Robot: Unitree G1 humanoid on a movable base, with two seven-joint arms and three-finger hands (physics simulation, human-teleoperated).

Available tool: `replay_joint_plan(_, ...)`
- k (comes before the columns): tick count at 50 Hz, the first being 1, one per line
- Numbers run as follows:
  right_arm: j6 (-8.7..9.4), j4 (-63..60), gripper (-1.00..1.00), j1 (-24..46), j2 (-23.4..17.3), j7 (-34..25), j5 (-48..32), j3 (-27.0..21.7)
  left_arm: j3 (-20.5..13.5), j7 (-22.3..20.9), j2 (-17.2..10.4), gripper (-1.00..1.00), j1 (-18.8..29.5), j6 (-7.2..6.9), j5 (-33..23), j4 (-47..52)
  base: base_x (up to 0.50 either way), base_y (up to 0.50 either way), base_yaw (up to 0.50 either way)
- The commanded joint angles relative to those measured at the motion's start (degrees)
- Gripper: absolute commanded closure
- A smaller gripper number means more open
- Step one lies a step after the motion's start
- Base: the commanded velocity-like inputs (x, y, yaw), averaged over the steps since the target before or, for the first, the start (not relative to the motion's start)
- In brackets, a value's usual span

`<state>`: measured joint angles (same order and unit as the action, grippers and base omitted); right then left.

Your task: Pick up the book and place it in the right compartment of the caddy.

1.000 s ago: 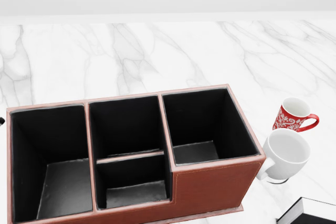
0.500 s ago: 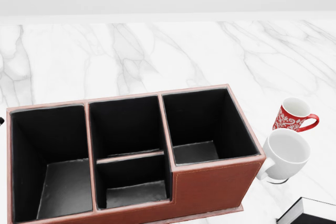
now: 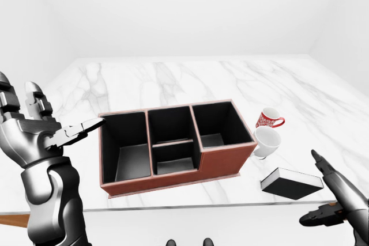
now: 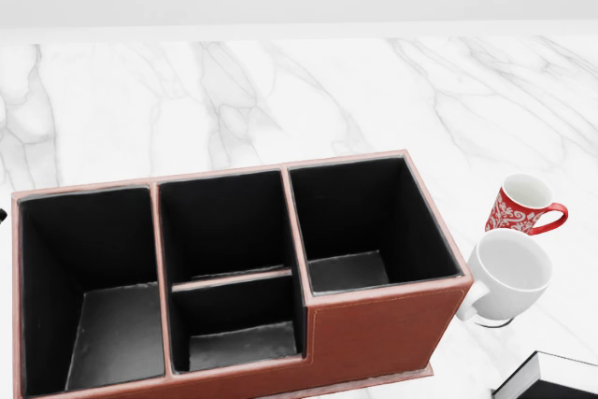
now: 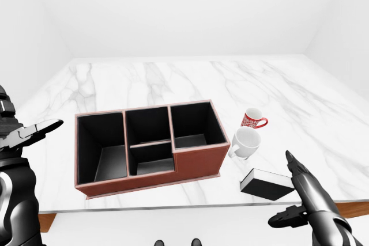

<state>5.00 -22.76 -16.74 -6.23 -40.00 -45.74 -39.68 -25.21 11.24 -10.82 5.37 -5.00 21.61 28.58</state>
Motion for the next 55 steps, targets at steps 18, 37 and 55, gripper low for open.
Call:
replay_joint_plan(18,0.00,2.99,-1.00,3.92,-4.99,0.00,-2.62,1.88,0.05,-0.11,0.17,-1.00,-0.18,0.00,-0.18,0.51,0.00,0.00,0.00)
replay_joint_plan(37,0.00,7.52,-1.00,6.86,-8.24,0.00,-3.17,5.60,0.27,-0.25,0.20,-1.00,-0.07,0.00,-0.36,-0.23,0.00,0.00,0.00)
replay_joint_plan(55,0.00,15.14,-1.00,5.92,-7.90,0.00,-0.99,8.37,0.37,-0.21,0.35,-1.00,-0.16,0.00,-0.43,0.16,0.00,0.00,0.00)
